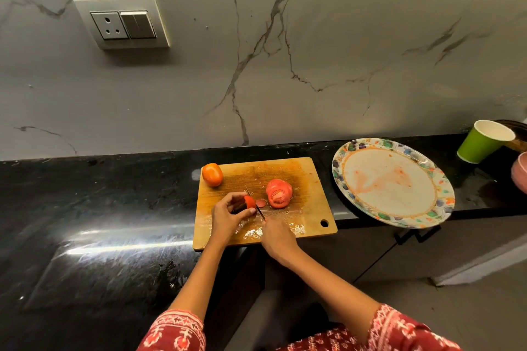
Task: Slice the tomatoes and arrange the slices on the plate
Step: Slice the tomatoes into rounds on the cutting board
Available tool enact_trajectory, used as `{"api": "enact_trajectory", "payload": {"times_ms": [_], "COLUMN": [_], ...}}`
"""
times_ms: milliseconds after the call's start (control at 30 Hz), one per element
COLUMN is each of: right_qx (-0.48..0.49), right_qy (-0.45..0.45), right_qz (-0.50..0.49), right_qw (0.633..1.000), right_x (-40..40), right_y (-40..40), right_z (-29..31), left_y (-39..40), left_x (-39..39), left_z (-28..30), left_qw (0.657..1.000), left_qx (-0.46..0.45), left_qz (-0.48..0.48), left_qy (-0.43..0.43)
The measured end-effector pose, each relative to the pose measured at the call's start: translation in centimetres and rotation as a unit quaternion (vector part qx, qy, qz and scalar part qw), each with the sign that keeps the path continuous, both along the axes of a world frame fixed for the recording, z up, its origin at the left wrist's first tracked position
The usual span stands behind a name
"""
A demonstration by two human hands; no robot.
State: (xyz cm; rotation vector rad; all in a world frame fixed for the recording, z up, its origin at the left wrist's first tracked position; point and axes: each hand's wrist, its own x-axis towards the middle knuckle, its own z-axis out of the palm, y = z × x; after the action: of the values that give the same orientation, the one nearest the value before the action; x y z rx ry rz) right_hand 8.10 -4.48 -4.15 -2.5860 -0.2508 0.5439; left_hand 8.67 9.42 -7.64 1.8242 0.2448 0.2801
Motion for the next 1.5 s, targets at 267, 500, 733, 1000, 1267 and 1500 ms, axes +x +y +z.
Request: {"api": "enact_trajectory", "payload": {"times_ms": [267, 500, 733, 1000, 1267, 1500], "right_qx": [0.030, 0.047, 0.037, 0.030, 0.041, 0.035], "right_qy": [-0.040, -0.051, -0.052, -0.046, -0.046, -0.042], "right_qz": [-0.020, -0.015, -0.009, -0.006, 0.004, -0.003], "right_qw": [0.999, 0.997, 0.998, 0.998, 0.998, 0.998], "right_x": [-0.3, -0.4, -0.5, 0.4, 0.4, 0.6], "right_y": [-1.3, -0.3, -0.4, 0.0, 0.2, 0.7], "right_z": [0.3, 0.4, 0.6, 0.7, 0.6, 0.6], "left_y": [0.2, 0.5, 0.6, 0.5, 0.5, 0.6], "left_x": [0.4, 0.3, 0.4, 0.9, 0.5, 0.5], "left_z": [-0.3, -0.4, -0.4, 0.0, -0.1, 0.3], "left_qw": [1.000, 1.000, 0.999, 0.998, 0.998, 0.998], "left_qx": [0.002, 0.001, -0.017, -0.007, -0.049, -0.045], "left_qz": [-0.028, -0.030, -0.038, -0.057, -0.034, -0.054], "left_qy": [0.012, 0.005, 0.002, 0.001, 0.002, 0.008]}}
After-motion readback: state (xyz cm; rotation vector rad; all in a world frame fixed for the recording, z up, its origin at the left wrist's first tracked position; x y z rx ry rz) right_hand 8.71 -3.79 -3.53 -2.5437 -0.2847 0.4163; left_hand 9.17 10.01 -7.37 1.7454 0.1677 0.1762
